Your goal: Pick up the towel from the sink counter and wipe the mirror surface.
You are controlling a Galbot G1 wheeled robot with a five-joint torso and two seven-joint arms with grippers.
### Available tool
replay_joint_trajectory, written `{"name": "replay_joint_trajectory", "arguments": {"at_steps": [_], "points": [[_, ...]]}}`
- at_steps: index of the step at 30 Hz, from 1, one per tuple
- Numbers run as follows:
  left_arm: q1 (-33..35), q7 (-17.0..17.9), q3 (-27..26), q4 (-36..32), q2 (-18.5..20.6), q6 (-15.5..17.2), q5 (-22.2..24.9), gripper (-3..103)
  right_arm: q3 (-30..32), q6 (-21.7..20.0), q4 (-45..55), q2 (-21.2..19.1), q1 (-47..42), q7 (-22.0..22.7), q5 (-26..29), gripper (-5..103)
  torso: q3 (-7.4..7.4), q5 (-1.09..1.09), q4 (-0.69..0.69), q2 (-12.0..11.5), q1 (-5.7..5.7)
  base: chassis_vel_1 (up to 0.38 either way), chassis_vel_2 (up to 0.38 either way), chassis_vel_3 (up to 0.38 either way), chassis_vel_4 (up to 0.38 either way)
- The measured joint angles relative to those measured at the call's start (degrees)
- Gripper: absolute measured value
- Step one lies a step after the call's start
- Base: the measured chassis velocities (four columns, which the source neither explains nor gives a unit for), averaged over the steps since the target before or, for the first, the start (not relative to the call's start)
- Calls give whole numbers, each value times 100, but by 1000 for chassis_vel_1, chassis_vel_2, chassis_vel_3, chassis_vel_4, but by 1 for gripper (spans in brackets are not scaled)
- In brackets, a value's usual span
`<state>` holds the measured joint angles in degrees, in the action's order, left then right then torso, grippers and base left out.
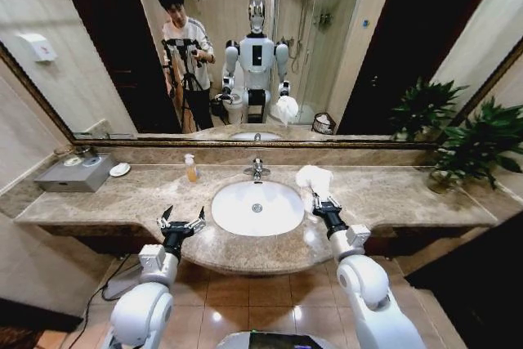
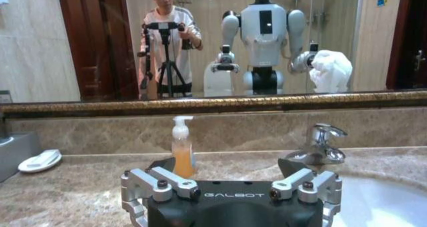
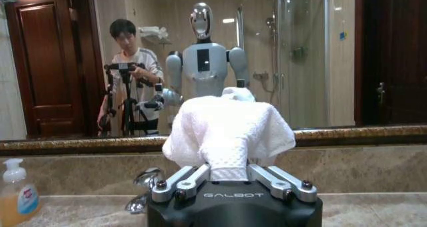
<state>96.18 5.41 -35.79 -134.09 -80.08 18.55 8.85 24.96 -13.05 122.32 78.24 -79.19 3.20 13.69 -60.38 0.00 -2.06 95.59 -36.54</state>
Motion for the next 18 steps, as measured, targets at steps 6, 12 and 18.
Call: {"name": "replay_joint_trajectory", "arguments": {"at_steps": [6, 12, 18], "points": [[0, 0, 0, 0, 0, 0, 0, 100, -29, 0, -18, 2, -5, -47, -26, 10, 0, 0, 1, 0, 2, -86, 70, 88, -87], [0, 0, 0, 0, 0, 0, 0, 100, -97, -26, -16, 27, 8, -75, -99, 10, 0, -1, 0, 0, 2, -90, 99, 96, -95], [0, 0, 0, 0, 0, 0, 0, 100, -122, -64, 31, 50, -56, -155, -179, 10, 0, 0, 0, 0, 1, -104, 126, 121, -127]]}}
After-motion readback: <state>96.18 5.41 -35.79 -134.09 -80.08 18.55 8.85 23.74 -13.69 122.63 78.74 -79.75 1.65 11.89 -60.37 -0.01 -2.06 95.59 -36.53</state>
